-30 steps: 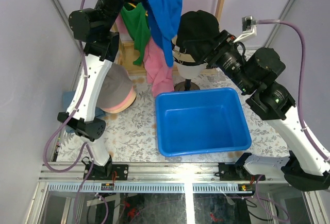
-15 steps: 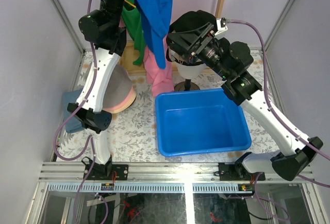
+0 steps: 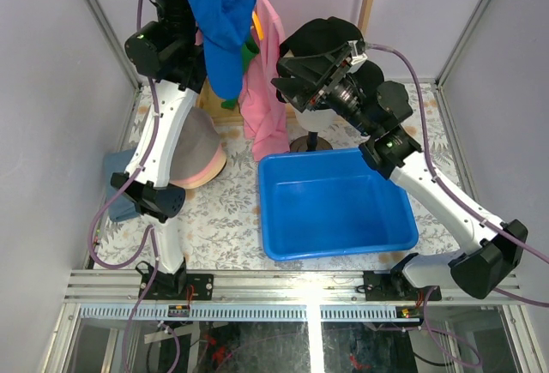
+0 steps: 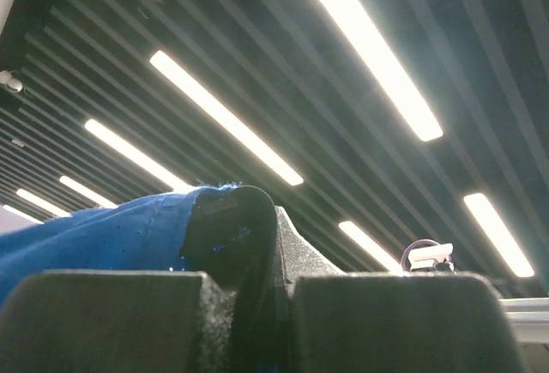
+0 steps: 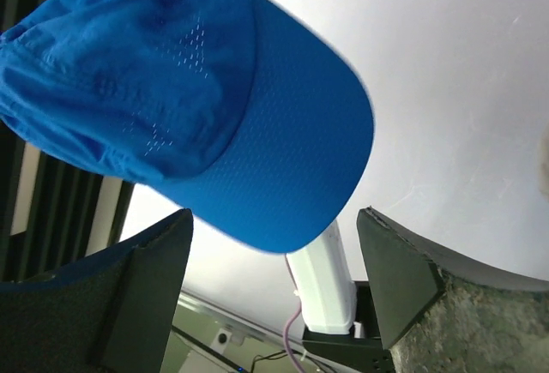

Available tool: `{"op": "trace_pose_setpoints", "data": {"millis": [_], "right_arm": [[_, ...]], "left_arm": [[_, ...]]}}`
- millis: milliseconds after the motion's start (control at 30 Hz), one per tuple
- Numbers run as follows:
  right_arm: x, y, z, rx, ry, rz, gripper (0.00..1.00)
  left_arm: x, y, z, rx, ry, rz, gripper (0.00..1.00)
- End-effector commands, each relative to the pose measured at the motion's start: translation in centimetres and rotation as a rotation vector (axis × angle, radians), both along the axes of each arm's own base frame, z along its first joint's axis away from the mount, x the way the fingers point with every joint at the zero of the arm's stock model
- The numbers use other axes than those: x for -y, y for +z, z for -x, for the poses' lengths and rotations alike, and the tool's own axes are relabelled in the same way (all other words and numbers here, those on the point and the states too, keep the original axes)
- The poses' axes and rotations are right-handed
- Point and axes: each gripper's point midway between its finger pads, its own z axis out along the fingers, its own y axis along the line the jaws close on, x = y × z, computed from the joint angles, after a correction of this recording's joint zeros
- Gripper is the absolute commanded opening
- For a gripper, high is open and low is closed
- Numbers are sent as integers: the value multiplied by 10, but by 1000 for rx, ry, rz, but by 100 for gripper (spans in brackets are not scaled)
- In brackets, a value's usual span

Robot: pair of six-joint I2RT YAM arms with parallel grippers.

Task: Stack the hats
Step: Stack the hat on the hat.

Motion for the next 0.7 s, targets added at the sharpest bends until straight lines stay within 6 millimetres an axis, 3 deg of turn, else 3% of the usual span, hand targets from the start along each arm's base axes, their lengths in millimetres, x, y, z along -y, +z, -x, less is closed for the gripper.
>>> {"op": "trace_pose_setpoints", "data": {"millis": [0, 300, 667], "right_arm": [[-1, 36, 26, 72, 92, -107, 85], [-39, 21, 35, 24, 189, -121, 87], [-49, 48, 51, 54, 274, -232, 88]], "left_arm": [[-22, 11, 27, 82, 38, 88, 0], [-24, 8, 15, 56, 45, 112, 0], [-23, 4, 10, 46, 55, 112, 0]]}}
